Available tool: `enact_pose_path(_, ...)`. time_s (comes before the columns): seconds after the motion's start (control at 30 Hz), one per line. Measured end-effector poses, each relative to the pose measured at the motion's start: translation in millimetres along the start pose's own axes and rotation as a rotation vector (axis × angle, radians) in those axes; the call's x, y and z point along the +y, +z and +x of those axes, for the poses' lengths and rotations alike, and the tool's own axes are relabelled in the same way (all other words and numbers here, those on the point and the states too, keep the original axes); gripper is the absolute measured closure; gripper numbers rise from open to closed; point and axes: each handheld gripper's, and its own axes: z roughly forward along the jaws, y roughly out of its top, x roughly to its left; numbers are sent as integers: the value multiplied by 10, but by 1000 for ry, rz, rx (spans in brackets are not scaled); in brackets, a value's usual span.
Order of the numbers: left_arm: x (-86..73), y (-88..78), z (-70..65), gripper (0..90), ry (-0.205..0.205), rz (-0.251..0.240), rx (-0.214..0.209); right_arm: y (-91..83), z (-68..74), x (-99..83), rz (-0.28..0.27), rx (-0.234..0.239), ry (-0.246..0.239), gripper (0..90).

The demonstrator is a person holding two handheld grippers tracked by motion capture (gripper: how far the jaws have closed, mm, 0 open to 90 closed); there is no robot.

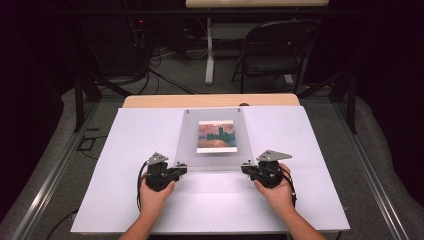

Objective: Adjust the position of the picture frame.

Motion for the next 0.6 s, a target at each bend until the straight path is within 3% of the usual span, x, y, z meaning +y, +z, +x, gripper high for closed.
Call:
enact_pose_path(0.23, 96, 40, 58, 833, -10, -13, 5, 55, -38, 124, -5, -13, 45, 851)
enact_pose_path(0.6, -12, 164, 74, 832, 11, 21, 31, 157, -81, 2, 31, -30, 51, 849)
